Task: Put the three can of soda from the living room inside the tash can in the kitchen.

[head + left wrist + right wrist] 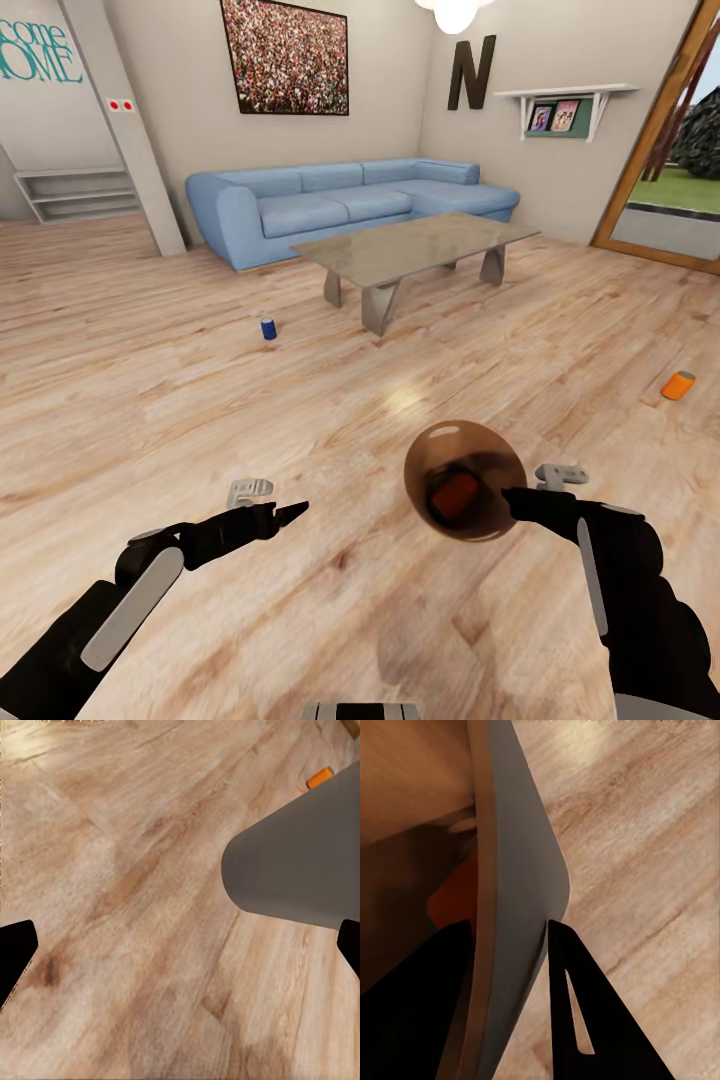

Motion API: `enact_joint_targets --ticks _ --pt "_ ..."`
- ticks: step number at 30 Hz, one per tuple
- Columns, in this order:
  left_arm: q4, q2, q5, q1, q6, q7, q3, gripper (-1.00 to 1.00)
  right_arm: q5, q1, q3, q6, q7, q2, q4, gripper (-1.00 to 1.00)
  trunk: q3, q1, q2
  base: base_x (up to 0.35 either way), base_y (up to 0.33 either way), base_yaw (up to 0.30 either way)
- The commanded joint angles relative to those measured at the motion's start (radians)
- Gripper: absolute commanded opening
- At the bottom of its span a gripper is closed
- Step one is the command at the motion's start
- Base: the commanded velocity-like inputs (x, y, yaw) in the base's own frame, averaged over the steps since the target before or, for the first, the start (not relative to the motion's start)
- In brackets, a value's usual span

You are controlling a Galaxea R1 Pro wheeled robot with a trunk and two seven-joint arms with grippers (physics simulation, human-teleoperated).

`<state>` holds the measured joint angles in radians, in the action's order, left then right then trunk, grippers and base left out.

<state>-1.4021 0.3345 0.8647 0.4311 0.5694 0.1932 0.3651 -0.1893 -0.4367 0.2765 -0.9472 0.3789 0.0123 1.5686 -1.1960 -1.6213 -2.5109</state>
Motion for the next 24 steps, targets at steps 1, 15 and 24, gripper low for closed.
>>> enact_joint_targets --ticks 1,15,24 --pt "0.000 -0.001 0.000 0.000 0.001 0.000 0.000 1.00 0.021 0.000 0.000 -0.003 0.001 0.000 0.001 -1.00 0.000 0.000 0.000 0.234 0.000 0.000" --pt "0.000 -0.001 0.002 0.000 0.001 -0.002 -0.001 1.00 0.021 0.000 -0.001 -0.002 0.001 0.000 0.001 -1.00 0.000 0.000 0.000 0.318 0.000 0.000" --pt "0.000 0.000 0.002 0.000 0.001 0.001 -0.002 1.00 0.021 0.000 -0.001 -0.002 0.001 0.000 0.001 -1.00 0.000 0.000 0.000 0.335 0.000 0.000"
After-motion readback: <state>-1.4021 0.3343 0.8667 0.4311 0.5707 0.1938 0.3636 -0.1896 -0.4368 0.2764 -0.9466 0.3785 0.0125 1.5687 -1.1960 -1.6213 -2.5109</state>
